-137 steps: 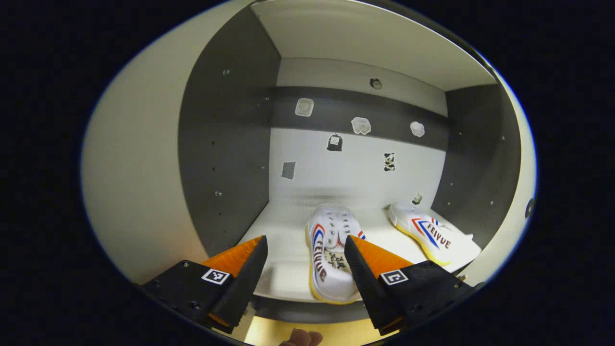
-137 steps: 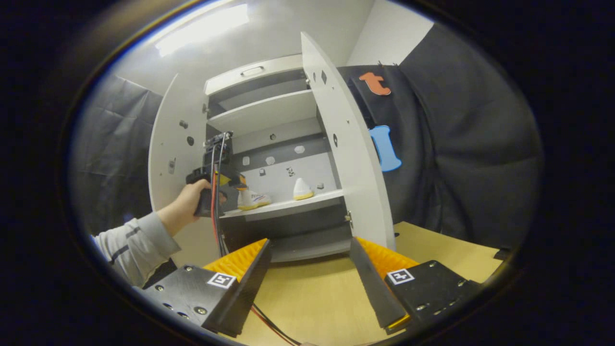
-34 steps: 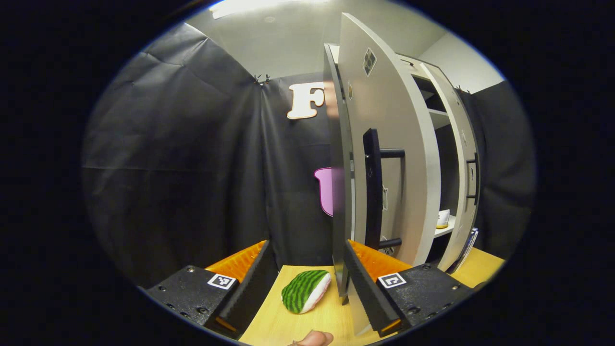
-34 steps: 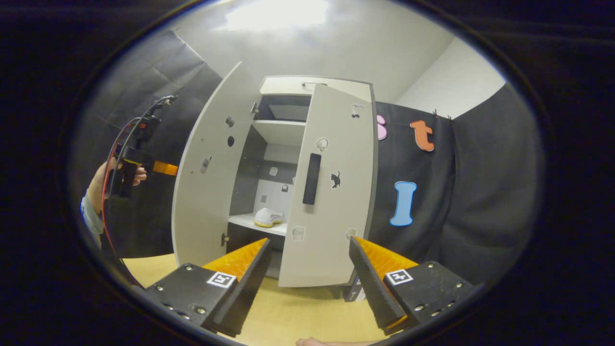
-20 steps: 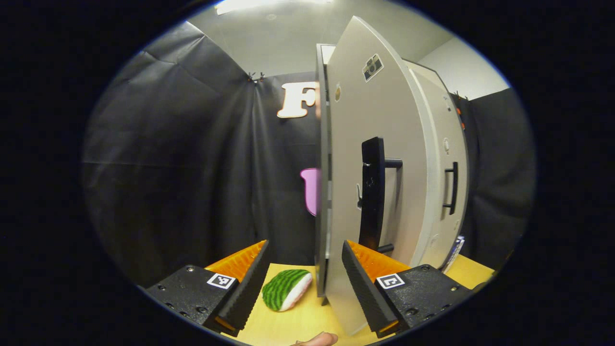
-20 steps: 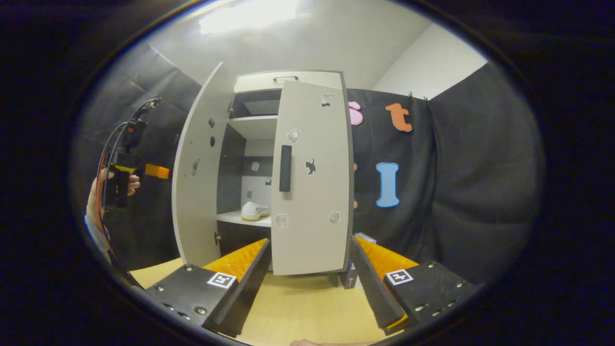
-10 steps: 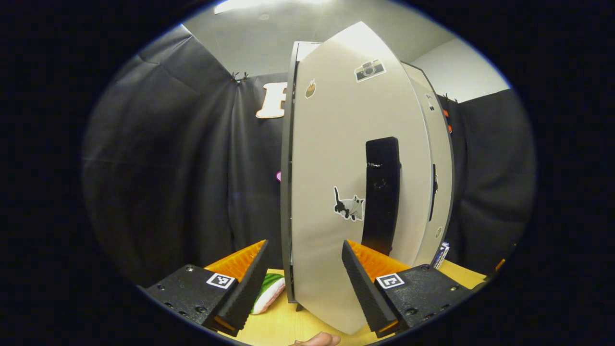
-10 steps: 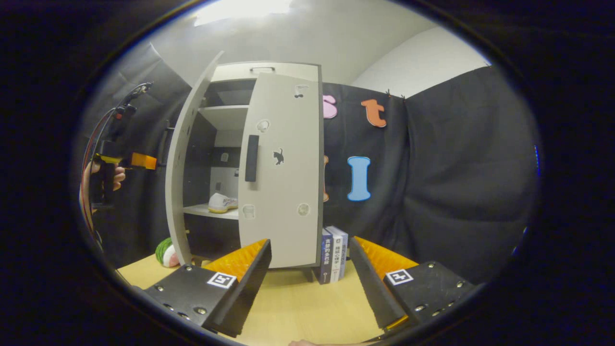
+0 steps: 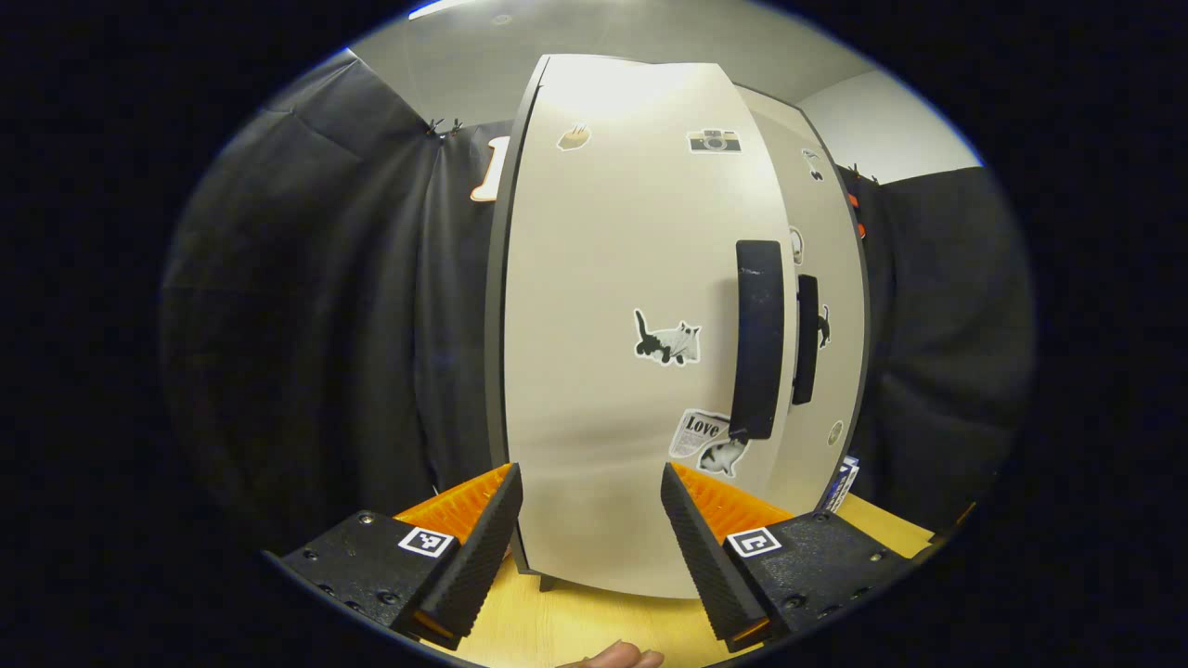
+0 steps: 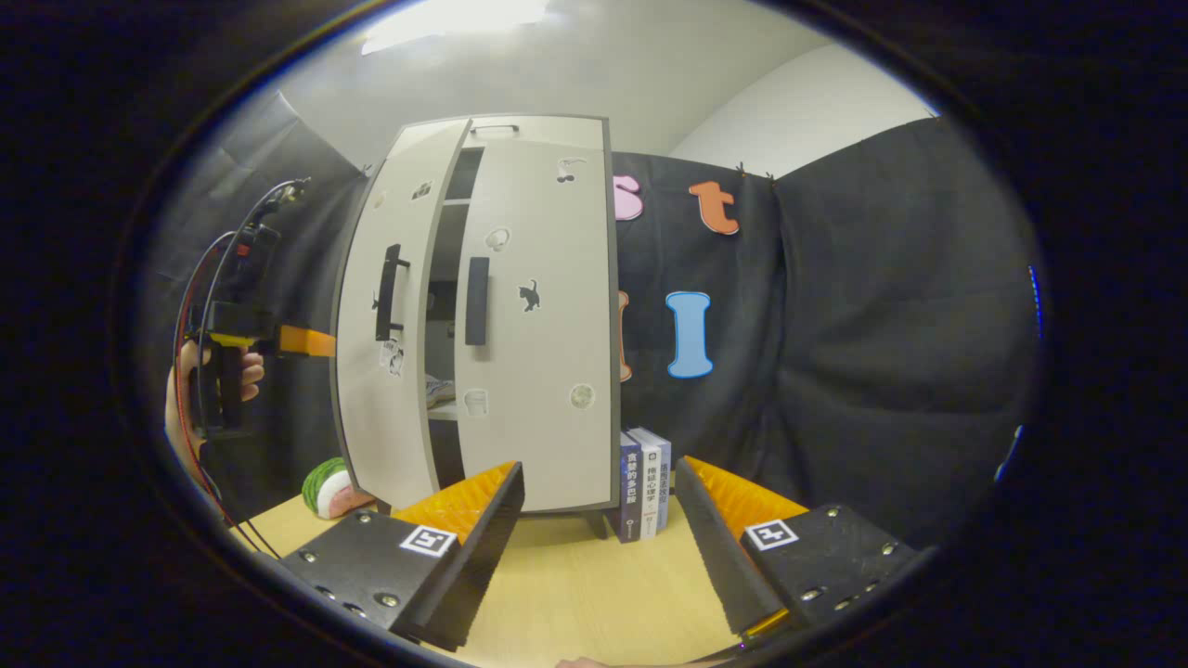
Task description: Grab one shoe with the right hand and put it into the shoe cabinet, grab the other shoe with the left hand and put it into the shoe cabinet; then close the right door with the right hand and the left door with the left hand.
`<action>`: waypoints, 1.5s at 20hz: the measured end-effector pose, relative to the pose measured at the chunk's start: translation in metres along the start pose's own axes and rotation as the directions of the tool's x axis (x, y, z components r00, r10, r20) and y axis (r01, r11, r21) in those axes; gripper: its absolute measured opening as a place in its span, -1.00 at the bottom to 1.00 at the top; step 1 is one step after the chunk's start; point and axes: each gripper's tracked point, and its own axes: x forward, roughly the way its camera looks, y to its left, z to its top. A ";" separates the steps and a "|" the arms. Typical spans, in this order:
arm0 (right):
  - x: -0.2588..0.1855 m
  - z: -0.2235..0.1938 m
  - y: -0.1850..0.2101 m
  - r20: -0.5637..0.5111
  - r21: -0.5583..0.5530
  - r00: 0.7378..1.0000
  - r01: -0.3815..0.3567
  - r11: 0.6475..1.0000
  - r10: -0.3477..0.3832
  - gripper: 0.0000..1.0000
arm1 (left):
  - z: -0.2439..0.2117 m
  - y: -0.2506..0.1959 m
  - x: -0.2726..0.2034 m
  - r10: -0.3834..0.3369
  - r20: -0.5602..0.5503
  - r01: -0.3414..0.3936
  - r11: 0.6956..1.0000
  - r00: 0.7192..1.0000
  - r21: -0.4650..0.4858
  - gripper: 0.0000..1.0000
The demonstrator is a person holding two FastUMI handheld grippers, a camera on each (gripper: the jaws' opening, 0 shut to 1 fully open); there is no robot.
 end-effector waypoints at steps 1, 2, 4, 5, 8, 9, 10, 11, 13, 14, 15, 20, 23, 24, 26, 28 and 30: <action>0.000 0.000 0.000 -0.001 0.005 1.000 0.001 1.000 -0.001 0.94 | -0.004 -0.003 -0.002 -0.006 -0.009 0.006 1.000 1.000 -0.009 0.77; -0.001 0.000 0.001 -0.001 0.011 1.000 0.001 1.000 -0.001 0.94 | -0.006 -0.003 -0.006 -0.013 -0.010 0.013 1.000 1.000 -0.021 0.84; -0.002 0.000 0.006 0.000 0.019 1.000 -0.012 1.000 0.012 0.94 | -0.009 -0.001 -0.013 -0.022 -0.003 0.022 0.999 1.000 -0.029 0.84; -0.003 0.000 0.007 0.000 0.019 1.000 -0.015 1.000 0.015 0.94 | -0.008 -0.002 -0.016 -0.026 0.005 0.026 0.999 1.000 -0.025 0.84; -0.004 -0.002 0.010 -0.004 0.017 1.000 -0.015 1.000 0.015 0.94 | -0.009 0.001 -0.026 -0.023 0.020 0.023 1.000 1.000 0.000 0.84; -0.004 -0.003 0.013 -0.005 0.019 1.000 -0.019 1.000 0.019 0.94 | -0.008 0.002 -0.030 -0.017 0.027 0.017 1.000 0.999 0.007 0.84; -0.004 -0.001 0.014 -0.005 0.022 1.000 -0.022 1.000 0.023 0.94 | -0.010 0.004 -0.035 -0.012 0.028 0.011 1.000 1.000 0.005 0.84; -0.004 0.001 0.015 -0.001 0.025 1.000 -0.023 0.999 0.023 0.94 | -0.013 0.004 -0.041 -0.014 0.023 0.014 1.000 1.000 -0.004 0.84; -0.006 0.003 0.016 0.006 0.037 1.000 -0.025 0.999 0.025 0.95 | -0.017 0.000 -0.049 -0.036 0.017 0.036 0.999 0.999 -0.021 0.84; -0.005 0.004 0.018 0.006 0.042 1.000 -0.028 0.999 0.028 0.94 | -0.017 -0.002 -0.055 -0.043 0.019 0.044 0.999 0.999 -0.019 0.85; -0.005 0.004 0.019 0.005 0.044 0.999 -0.032 0.999 0.031 0.94 | -0.018 -0.001 -0.059 -0.045 0.021 0.045 0.999 0.999 -0.018 0.86; -0.008 0.001 0.017 0.008 0.057 1.000 -0.025 0.998 0.024 0.94 | -0.033 0.003 -0.087 -0.030 0.011 0.030 0.999 0.999 -0.025 0.86; -0.009 -0.003 0.014 0.007 0.089 1.000 -0.018 0.996 0.017 0.95 | -0.047 0.002 -0.101 -0.028 -0.002 0.027 0.999 1.000 -0.037 0.86; -0.010 -0.004 0.013 0.005 0.087 1.000 -0.015 0.996 0.015 0.95 | -0.054 0.001 -0.106 -0.031 -0.010 0.030 0.999 0.999 -0.039 0.86; -0.010 -0.008 0.006 0.002 0.076 1.000 0.005 0.997 -0.005 0.86 | -0.071 -0.002 -0.116 -0.036 -0.030 0.036 0.999 0.999 -0.016 0.87; -0.007 -0.007 0.008 0.002 0.065 1.000 0.004 0.998 -0.004 1.00 | -0.078 0.001 -0.122 -0.017 -0.037 0.018 1.000 0.999 0.021 0.87; -0.008 -0.006 0.011 0.006 0.071 1.000 -0.004 0.997 0.004 0.95 | -0.073 -0.002 -0.128 -0.014 -0.002 0.014 0.999 1.000 0.032 0.87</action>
